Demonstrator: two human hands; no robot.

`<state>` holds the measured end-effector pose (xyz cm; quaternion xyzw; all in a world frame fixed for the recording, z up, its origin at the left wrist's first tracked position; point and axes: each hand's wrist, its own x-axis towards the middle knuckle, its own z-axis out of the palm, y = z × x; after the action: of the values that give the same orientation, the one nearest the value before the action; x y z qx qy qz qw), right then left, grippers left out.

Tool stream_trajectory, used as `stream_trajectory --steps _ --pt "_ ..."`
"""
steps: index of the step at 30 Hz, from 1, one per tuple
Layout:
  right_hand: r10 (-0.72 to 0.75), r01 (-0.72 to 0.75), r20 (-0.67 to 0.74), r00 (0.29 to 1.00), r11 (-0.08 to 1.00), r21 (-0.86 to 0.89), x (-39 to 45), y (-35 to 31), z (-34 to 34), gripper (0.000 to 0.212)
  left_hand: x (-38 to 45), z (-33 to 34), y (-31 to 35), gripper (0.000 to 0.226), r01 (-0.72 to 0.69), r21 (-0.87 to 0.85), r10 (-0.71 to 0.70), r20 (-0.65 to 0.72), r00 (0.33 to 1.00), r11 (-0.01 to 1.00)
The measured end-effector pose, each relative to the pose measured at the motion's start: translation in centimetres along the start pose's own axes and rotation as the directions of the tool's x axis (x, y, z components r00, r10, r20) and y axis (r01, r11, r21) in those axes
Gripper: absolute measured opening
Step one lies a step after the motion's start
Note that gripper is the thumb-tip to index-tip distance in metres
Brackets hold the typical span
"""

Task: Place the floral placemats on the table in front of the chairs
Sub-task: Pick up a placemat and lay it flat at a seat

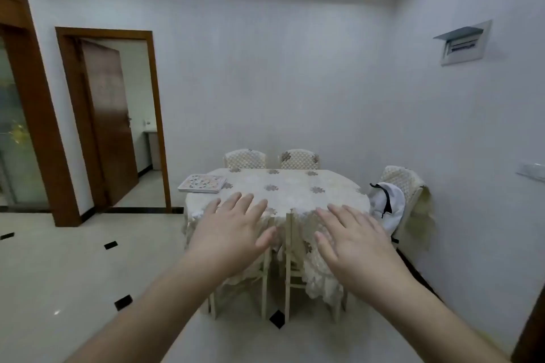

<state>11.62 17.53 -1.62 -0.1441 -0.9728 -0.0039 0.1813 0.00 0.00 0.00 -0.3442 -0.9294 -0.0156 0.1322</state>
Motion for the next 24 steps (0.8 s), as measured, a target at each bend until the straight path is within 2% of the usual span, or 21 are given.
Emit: stream_trajectory --steps 3,12,18,24 --pt "-0.026 0.025 -0.02 0.999 1.0 -0.01 -0.1 -0.8 2.0 0.086 -0.6 1.4 -0.9 0.068 -0.034 0.054 0.036 -0.037 0.999 0.998" --pt "0.022 -0.022 0.041 0.999 1.0 -0.013 -1.9 -1.1 6.9 0.083 -0.7 6.7 -1.3 0.068 -0.125 -0.015 0.123 -0.086 0.989 0.992" --pt "0.04 -0.038 0.066 0.997 0.998 -0.041 -2.7 1.9 11.0 0.061 0.5 10.7 1.1 0.068 -0.156 -0.08 0.149 -0.09 0.985 0.985" --pt "0.012 -0.01 0.028 1.0 0.999 -0.05 -2.4 7.2 14.2 0.056 1.7 15.4 4.1 0.069 -0.068 -0.096 0.063 -0.05 0.997 0.993"
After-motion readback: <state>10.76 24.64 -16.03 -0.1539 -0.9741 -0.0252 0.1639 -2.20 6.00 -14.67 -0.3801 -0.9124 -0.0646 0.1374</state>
